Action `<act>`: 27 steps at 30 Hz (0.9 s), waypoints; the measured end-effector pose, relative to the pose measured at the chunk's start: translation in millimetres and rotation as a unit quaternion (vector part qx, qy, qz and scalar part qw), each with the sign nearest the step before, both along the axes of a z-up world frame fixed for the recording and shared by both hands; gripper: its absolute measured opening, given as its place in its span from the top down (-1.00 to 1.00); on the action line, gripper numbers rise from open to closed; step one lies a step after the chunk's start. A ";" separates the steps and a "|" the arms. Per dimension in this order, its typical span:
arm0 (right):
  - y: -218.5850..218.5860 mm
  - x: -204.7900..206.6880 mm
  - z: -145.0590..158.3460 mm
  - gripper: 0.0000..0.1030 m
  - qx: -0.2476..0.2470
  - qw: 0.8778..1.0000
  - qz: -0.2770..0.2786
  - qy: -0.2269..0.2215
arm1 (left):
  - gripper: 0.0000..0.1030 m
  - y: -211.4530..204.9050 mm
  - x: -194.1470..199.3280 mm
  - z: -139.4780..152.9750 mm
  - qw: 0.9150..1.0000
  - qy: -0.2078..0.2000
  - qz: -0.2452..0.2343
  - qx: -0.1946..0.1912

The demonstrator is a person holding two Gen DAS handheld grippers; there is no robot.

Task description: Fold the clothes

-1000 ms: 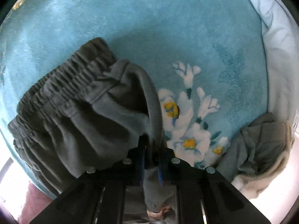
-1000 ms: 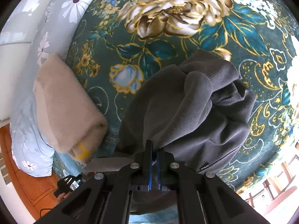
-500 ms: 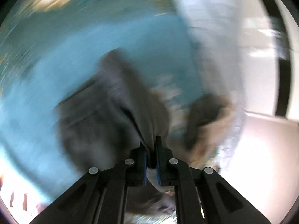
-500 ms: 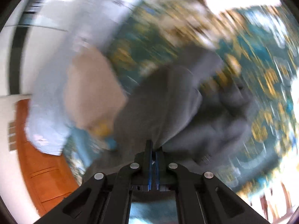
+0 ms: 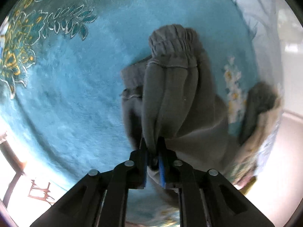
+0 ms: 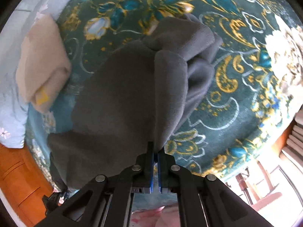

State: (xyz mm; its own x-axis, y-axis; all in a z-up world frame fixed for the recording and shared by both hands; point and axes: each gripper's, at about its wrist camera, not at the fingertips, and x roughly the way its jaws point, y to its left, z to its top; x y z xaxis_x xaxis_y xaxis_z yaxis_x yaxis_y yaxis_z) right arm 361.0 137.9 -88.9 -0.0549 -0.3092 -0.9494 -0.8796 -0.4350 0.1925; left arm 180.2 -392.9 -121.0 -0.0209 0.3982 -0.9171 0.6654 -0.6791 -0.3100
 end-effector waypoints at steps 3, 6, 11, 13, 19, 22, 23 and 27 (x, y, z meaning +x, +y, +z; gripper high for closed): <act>-1.6 5.2 -1.3 0.85 0.000 1.000 -0.022 -0.006 | 0.55 -3.4 7.0 -8.8 1.000 -0.009 0.012 0.007; -0.8 2.2 11.7 0.49 0.017 0.999 -0.034 0.010 | 0.30 -13.2 13.5 -11.5 0.998 0.000 0.043 0.036; -3.3 -6.8 46.7 -0.08 0.056 0.997 -0.032 0.034 | -0.15 -35.4 19.8 -12.7 0.994 0.040 0.078 0.072; -6.8 -10.5 58.1 -0.09 0.059 0.997 -0.032 0.033 | -0.15 -45.6 21.6 -16.7 0.992 0.051 0.090 0.071; -33.1 -14.7 94.1 -0.09 0.086 0.996 0.014 0.028 | -0.17 -52.0 20.5 -47.9 0.986 0.058 0.115 0.104; -40.2 -13.5 111.5 -0.09 0.106 0.994 0.027 0.027 | -0.17 -48.1 24.3 -55.6 0.980 0.073 0.135 0.129; -40.7 -12.5 116.8 -0.09 0.111 0.993 0.023 0.029 | -0.16 -46.5 25.5 -57.1 0.978 0.077 0.138 0.134; -43.4 -10.4 128.4 -0.09 0.119 0.992 0.004 0.038 | 0.26 -42.4 28.0 -57.0 0.976 0.080 0.150 0.136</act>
State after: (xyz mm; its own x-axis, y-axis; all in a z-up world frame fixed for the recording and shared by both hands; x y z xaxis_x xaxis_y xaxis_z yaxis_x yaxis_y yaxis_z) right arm 350.6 94.4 39.5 -0.1281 -0.0775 -0.9887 -0.8627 -0.4831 0.1496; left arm 208.2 -435.3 -178.0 -0.3089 0.5807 -0.7533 0.7498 -0.3385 -0.5685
